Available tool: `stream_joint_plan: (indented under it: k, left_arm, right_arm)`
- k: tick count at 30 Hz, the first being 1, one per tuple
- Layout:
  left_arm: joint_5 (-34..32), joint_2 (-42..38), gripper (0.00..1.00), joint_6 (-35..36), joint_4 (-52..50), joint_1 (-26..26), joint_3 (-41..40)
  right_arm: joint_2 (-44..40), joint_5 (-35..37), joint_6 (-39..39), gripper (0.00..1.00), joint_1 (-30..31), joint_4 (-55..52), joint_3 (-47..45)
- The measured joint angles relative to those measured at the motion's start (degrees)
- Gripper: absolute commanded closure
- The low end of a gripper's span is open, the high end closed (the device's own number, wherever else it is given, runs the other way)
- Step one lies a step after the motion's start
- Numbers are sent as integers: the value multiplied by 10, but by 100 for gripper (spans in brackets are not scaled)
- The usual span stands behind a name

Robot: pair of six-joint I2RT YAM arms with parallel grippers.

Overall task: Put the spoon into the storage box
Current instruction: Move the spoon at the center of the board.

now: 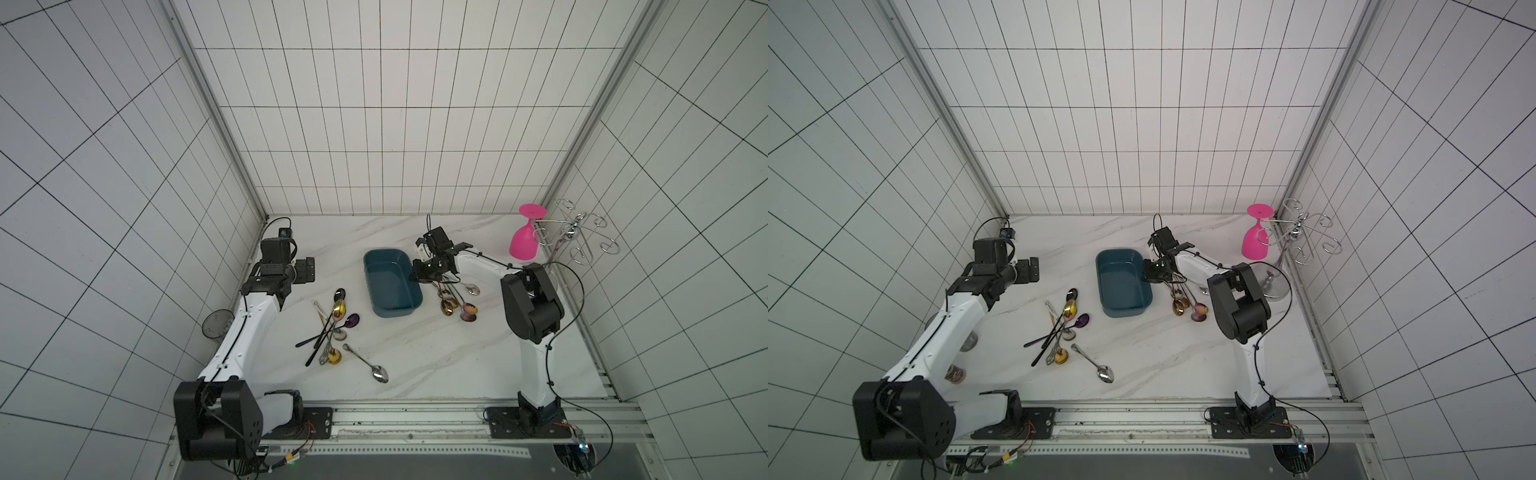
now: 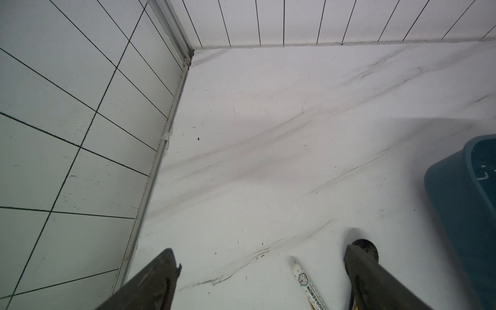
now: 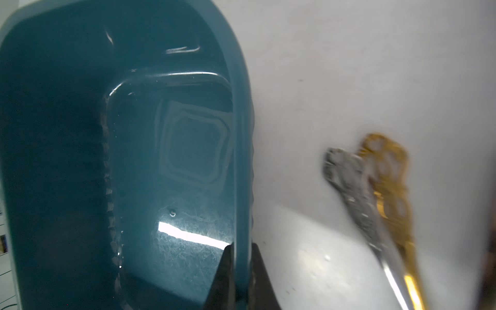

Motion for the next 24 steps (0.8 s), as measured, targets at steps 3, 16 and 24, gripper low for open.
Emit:
stream_joint_plan:
  k: [3, 16, 24]
  left_arm:
    - [4, 0, 2, -1, 0, 0, 0]
    - [31, 0, 1, -1, 3, 0, -3]
    - [132, 0, 1, 37, -13, 0, -28]
  right_arm:
    - [-20, 19, -20, 100, -26, -4, -23]
    - [-96, 63, -51, 100, -62, -29, -83]
    - [-163, 96, 16, 100, 15, -22, -89]
